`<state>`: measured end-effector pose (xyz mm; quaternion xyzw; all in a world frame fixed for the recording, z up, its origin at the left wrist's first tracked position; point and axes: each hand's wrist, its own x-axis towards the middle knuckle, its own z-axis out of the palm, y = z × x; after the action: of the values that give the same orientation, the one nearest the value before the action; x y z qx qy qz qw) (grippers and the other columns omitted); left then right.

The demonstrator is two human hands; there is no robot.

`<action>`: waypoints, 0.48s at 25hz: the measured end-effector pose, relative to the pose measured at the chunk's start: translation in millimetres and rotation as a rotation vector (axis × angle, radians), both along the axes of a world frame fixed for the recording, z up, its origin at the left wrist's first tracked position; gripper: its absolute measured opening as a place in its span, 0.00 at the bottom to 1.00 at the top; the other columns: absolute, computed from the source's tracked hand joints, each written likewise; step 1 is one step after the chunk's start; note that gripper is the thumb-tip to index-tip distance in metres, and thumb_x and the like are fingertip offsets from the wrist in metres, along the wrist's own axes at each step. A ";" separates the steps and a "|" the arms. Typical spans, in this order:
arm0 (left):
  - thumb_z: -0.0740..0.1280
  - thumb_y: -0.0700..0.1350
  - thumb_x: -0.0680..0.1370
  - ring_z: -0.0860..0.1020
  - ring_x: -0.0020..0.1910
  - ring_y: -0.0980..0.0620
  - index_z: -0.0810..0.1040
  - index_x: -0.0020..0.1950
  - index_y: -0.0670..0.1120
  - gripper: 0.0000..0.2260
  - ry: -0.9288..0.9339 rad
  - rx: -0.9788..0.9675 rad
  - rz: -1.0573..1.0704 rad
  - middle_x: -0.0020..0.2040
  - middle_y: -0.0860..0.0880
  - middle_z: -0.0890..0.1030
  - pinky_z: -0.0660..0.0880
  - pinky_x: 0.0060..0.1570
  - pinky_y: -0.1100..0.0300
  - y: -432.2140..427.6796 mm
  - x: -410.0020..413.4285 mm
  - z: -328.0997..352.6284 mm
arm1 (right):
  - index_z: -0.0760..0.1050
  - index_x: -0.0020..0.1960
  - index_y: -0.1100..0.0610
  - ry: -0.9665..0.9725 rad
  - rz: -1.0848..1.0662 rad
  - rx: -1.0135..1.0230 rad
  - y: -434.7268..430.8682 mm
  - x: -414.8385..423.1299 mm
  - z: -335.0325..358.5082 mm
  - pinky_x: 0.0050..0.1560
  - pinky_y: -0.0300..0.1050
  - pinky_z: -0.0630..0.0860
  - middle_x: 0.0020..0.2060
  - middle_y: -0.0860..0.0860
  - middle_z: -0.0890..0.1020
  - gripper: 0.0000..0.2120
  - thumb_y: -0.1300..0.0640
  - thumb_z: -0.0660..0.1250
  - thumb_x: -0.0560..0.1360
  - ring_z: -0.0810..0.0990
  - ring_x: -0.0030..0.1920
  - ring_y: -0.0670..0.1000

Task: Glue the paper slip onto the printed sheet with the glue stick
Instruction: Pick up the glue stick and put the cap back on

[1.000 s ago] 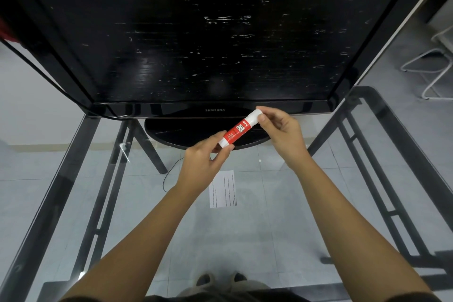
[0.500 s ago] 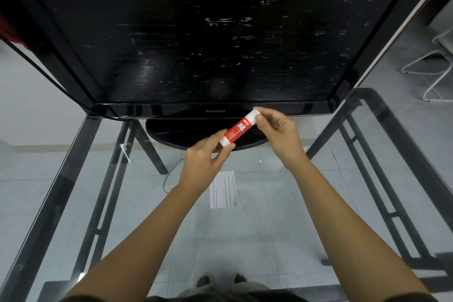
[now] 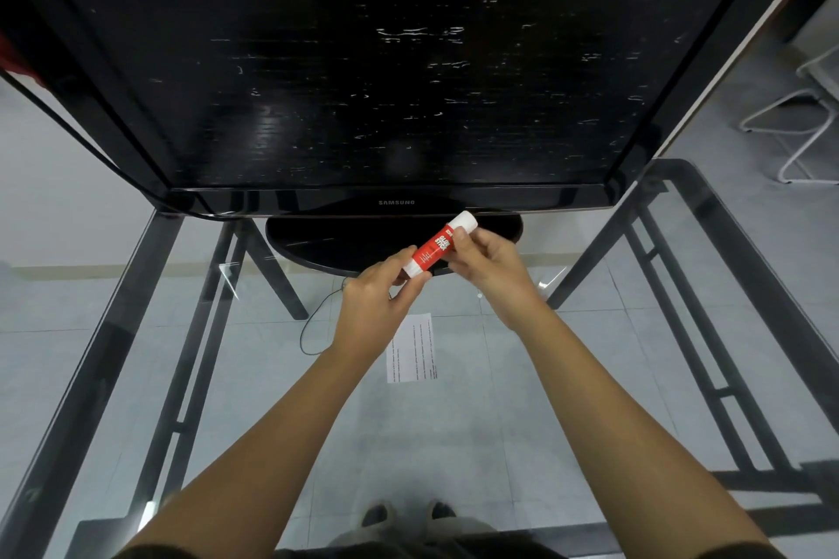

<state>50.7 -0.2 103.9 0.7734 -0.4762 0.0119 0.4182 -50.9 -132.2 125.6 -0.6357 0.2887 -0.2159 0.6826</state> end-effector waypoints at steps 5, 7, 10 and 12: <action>0.65 0.53 0.76 0.73 0.61 0.47 0.60 0.73 0.47 0.28 0.125 0.184 0.021 0.66 0.45 0.74 0.70 0.54 0.57 -4.8 1.9 -36.7 | 0.78 0.53 0.54 0.083 -0.097 0.034 3.1 0.5 -24.6 0.55 0.39 0.77 0.47 0.52 0.83 0.11 0.49 0.65 0.75 0.81 0.52 0.47; 0.58 0.56 0.78 0.67 0.68 0.46 0.54 0.75 0.48 0.28 0.088 0.261 0.019 0.72 0.46 0.65 0.67 0.59 0.56 -3.1 6.3 -55.7 | 0.77 0.55 0.55 0.184 -0.163 -0.035 2.6 1.7 -39.6 0.54 0.40 0.74 0.49 0.51 0.82 0.13 0.49 0.66 0.75 0.79 0.52 0.47; 0.51 0.55 0.80 0.59 0.72 0.48 0.54 0.75 0.48 0.24 0.075 0.373 0.026 0.75 0.47 0.59 0.56 0.65 0.59 4.5 13.7 -88.4 | 0.77 0.54 0.55 0.291 -0.199 -0.169 3.7 0.4 -65.9 0.50 0.33 0.71 0.46 0.48 0.81 0.11 0.53 0.67 0.74 0.78 0.48 0.44; 0.51 0.52 0.81 0.55 0.74 0.49 0.55 0.74 0.46 0.23 0.060 0.458 0.069 0.75 0.46 0.57 0.52 0.67 0.59 9.8 18.9 -111.1 | 0.78 0.49 0.56 0.306 -0.179 -0.227 3.8 -1.3 -83.9 0.45 0.27 0.71 0.41 0.46 0.82 0.05 0.56 0.67 0.75 0.79 0.44 0.41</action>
<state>69.6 9.6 -7.1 0.8639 -0.4273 -0.1054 0.2449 -52.2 -128.5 41.8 -0.7056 0.4183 -0.2076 0.5329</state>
